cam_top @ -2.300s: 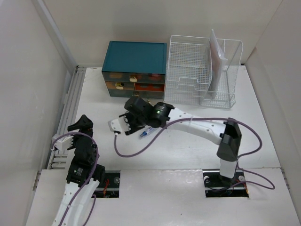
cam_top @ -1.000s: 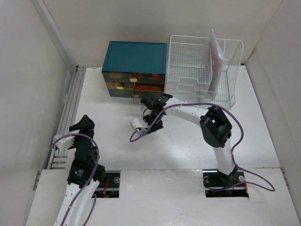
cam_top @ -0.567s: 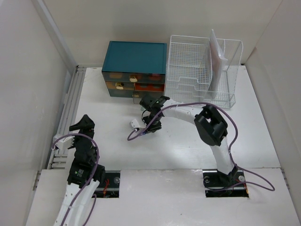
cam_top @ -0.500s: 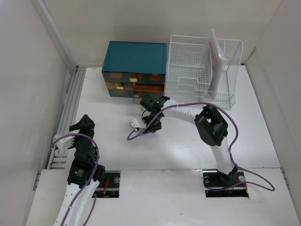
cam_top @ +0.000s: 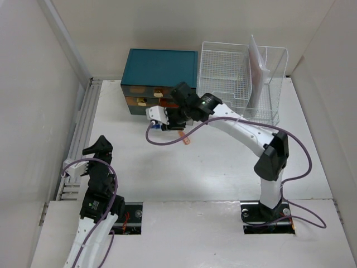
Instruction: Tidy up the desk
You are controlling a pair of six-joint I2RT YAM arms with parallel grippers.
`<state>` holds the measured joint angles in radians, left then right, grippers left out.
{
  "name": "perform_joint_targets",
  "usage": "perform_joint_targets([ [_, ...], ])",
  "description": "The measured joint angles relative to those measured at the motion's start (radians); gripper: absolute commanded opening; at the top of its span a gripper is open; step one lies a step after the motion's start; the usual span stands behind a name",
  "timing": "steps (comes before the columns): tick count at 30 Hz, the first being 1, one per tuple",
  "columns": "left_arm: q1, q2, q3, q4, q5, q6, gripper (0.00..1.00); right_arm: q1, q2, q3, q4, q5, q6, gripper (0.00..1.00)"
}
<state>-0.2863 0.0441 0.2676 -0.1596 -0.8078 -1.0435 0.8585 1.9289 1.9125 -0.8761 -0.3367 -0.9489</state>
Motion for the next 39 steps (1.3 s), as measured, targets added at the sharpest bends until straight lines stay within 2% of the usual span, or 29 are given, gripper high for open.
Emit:
perform_joint_targets([
  [5, 0.0, 0.0, 0.0, 0.005, 0.011, 0.01, 0.78, 0.001, -0.057, 0.021, 0.124, 0.149, 0.096, 0.04],
  [11, 0.0, 0.0, -0.015, 0.02, 0.035, 0.045, 0.79, -0.009, -0.019, 0.029, 0.214, 0.332, 0.152, 0.04],
  [14, 0.0, -0.006, -0.02, 0.054, 0.072, 0.096, 0.87, -0.022, 0.031, 0.045, 0.242, 0.393, 0.163, 0.04],
  [16, 0.0, -0.022, -0.029, 0.083, 0.101, 0.134, 0.98, -0.036, 0.072, 0.061, 0.248, 0.42, 0.166, 0.06],
  [20, 0.0, -0.032, -0.048, 0.139, 0.171, 0.217, 1.0, -0.07, 0.142, 0.099, 0.247, 0.445, 0.169, 0.17],
  [21, 0.0, -0.032, -0.053, 0.15, 0.185, 0.233, 1.0, -0.078, 0.157, 0.109, 0.247, 0.448, 0.17, 0.32],
  [22, 0.0, -0.032, -0.057, 0.164, 0.2, 0.249, 1.0, -0.086, 0.167, 0.116, 0.248, 0.453, 0.171, 0.43],
  [24, 0.0, -0.032, -0.064, 0.172, 0.212, 0.263, 1.0, -0.1, 0.176, 0.12, 0.247, 0.458, 0.172, 0.55],
  [30, 0.0, -0.032, -0.064, 0.186, 0.237, 0.288, 1.0, -0.106, 0.174, 0.121, 0.254, 0.456, 0.183, 0.59],
  [32, 0.0, -0.032, -0.064, 0.187, 0.241, 0.29, 1.0, -0.106, 0.167, 0.121, 0.255, 0.447, 0.183, 0.55],
  [33, 0.0, -0.032, -0.064, 0.187, 0.242, 0.291, 1.0, -0.106, 0.161, 0.12, 0.254, 0.437, 0.183, 0.46],
  [35, 0.0, -0.032, -0.064, 0.187, 0.245, 0.293, 1.0, -0.106, 0.133, 0.108, 0.253, 0.398, 0.186, 0.15],
  [36, 0.0, -0.032, -0.064, 0.187, 0.246, 0.294, 1.0, -0.106, 0.111, 0.096, 0.249, 0.364, 0.184, 0.1],
  [39, 0.0, -0.032, -0.064, 0.187, 0.249, 0.296, 1.0, -0.113, 0.048, 0.08, 0.206, 0.235, 0.163, 0.01],
])
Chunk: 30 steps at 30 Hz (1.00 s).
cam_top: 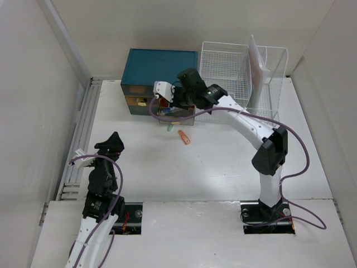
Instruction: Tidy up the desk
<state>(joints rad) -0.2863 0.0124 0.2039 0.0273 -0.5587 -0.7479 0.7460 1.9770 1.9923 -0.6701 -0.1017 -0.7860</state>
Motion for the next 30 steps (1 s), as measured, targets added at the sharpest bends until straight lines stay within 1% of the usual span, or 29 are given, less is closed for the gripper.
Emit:
perform_joint_targets([
  [3, 0.0, 0.0, 0.0, 0.0, 0.002, 0.0, 1.0, -0.004, -0.034, 0.0, -0.079, -0.153, -0.063, 0.01],
  [6, 0.0, 0.0, 0.0, 0.0, 0.002, 0.0, 1.0, -0.006, -0.022, 0.0, -0.188, -0.278, -0.137, 0.0],
  [9, 0.0, 0.0, 0.0, 0.0, 0.002, 0.0, 1.0, -0.006, 0.02, -0.008, -0.267, -0.343, -0.184, 0.0],
  [11, 0.0, 0.0, 0.0, 0.001, 0.002, 0.0, 1.0, -0.006, 0.044, -0.034, -0.282, -0.349, -0.198, 0.0],
  [14, 0.0, 0.0, 0.0, 0.001, 0.002, 0.0, 1.0, -0.007, 0.061, -0.085, -0.279, -0.334, -0.193, 0.0],
  [18, 0.0, 0.0, 0.0, 0.002, 0.002, 0.0, 1.0, -0.007, 0.063, -0.132, -0.22, -0.276, -0.152, 0.0],
  [24, 0.0, 0.0, 0.0, 0.004, 0.002, 0.0, 1.0, -0.007, 0.063, -0.201, -0.036, -0.121, -0.05, 0.0],
  [30, 0.0, 0.0, 0.0, 0.006, 0.002, 0.0, 1.0, -0.007, 0.067, -0.224, 0.085, 0.039, 0.026, 0.0],
])
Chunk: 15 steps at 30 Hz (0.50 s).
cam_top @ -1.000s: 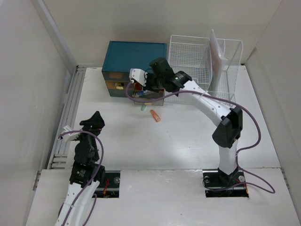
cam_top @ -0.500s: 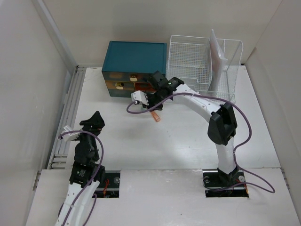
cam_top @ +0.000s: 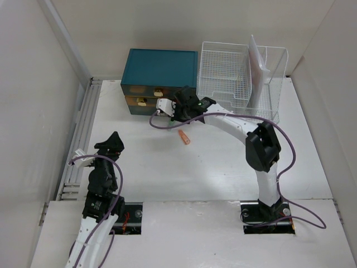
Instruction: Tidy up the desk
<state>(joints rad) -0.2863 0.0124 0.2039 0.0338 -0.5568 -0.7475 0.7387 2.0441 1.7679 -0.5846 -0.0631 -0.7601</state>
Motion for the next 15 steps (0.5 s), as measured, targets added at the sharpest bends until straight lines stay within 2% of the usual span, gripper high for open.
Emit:
perform_joint_targets([
  [5, 0.0, 0.0, 0.0, 0.0, 0.0, 0.0, 1.0, 0.0, 0.018, 0.003, 0.089, 0.103, 0.032, 0.0],
  [15, 0.0, 0.0, 0.0, 0.0, 0.0, 0.0, 1.0, 0.0, 0.104, 0.047, 0.156, 0.24, 0.047, 0.0],
])
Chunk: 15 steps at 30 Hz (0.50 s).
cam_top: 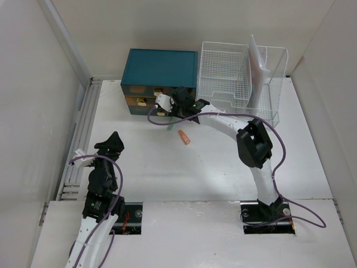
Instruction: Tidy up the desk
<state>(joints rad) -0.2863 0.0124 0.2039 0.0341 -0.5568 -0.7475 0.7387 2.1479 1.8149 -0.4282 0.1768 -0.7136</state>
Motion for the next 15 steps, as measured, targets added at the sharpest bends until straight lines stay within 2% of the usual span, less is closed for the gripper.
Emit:
perform_joint_targets([
  [12, 0.0, 0.026, 0.0, 0.044, 0.01, 0.007, 1.0, -0.005, 0.0, -0.023, 0.059, 0.052, 0.013, 0.0],
  [15, 0.0, 0.035, 0.0, 0.045, 0.018, 0.008, 1.0, -0.019, -0.006, -0.024, 0.047, 0.005, 0.011, 0.04],
])
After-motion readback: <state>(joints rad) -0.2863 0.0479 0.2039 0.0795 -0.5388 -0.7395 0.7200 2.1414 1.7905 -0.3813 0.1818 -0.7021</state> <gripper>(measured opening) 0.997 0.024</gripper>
